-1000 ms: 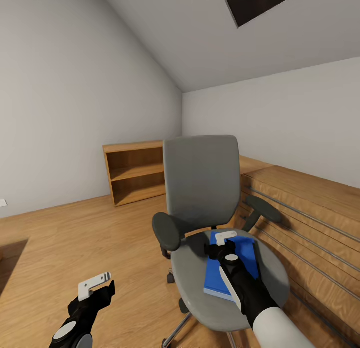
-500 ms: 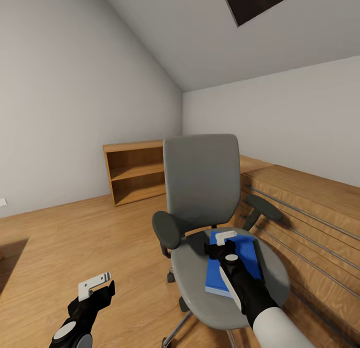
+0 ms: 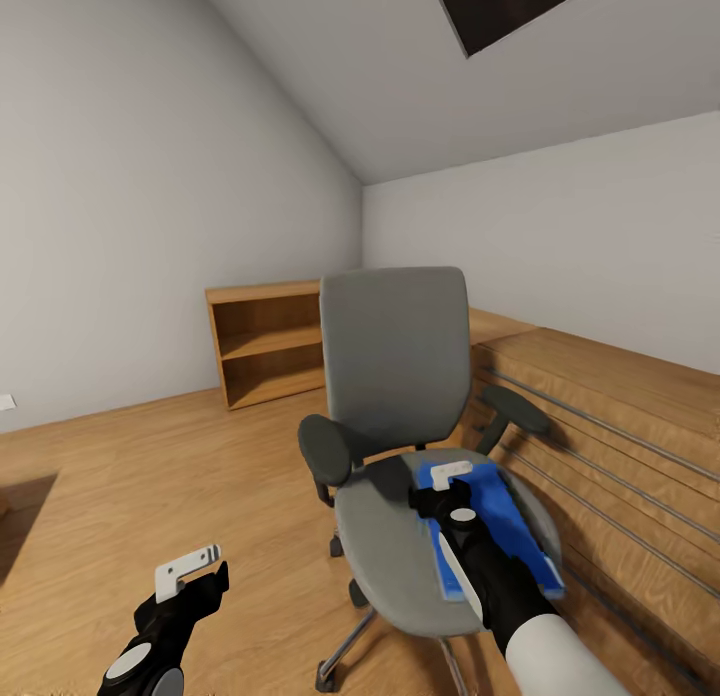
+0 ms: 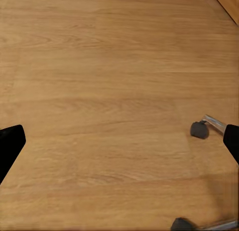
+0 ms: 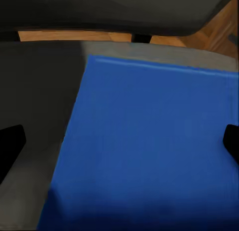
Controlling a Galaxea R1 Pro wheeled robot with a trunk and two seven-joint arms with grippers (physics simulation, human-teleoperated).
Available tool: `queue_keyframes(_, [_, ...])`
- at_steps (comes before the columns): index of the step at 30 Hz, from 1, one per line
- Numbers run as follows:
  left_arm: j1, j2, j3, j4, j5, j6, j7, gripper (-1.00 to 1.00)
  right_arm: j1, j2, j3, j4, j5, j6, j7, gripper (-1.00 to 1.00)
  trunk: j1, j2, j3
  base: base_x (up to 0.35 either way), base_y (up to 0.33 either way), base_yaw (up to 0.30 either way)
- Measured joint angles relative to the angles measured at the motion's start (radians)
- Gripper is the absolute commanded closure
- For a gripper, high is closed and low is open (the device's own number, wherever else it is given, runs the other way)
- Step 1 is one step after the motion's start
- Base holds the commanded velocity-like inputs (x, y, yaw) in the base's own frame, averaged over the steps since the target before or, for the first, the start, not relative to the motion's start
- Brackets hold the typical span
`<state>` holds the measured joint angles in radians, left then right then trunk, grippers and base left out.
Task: In the bedroom, organize the workspace by keeping the computer under the desk, ensuring the monitor is on the desk, placing the keyboard on the desk next to the monitor, placing the mouse on the desk next to the keyboard, moving the folder from the swivel chair onto the desk next to the mouse, stacking the notebook on top of the folder with the pen on top of the notebook, and positioning the swivel chair next to the desk.
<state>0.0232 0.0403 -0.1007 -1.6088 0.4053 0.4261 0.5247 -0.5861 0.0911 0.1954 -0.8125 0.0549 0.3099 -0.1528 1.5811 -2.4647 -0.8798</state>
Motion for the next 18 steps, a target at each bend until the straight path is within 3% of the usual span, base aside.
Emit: queue_keyframes(18, [0.000, 0.000, 0.000, 0.000, 0.000, -0.001, 0.000, -1.00, 0.000, 0.000, 0.000, 0.002, 0.004, 0.000, -0.002, -1.00, 0.000, 0.000, 0.000, -0.034, -0.009, 0.000])
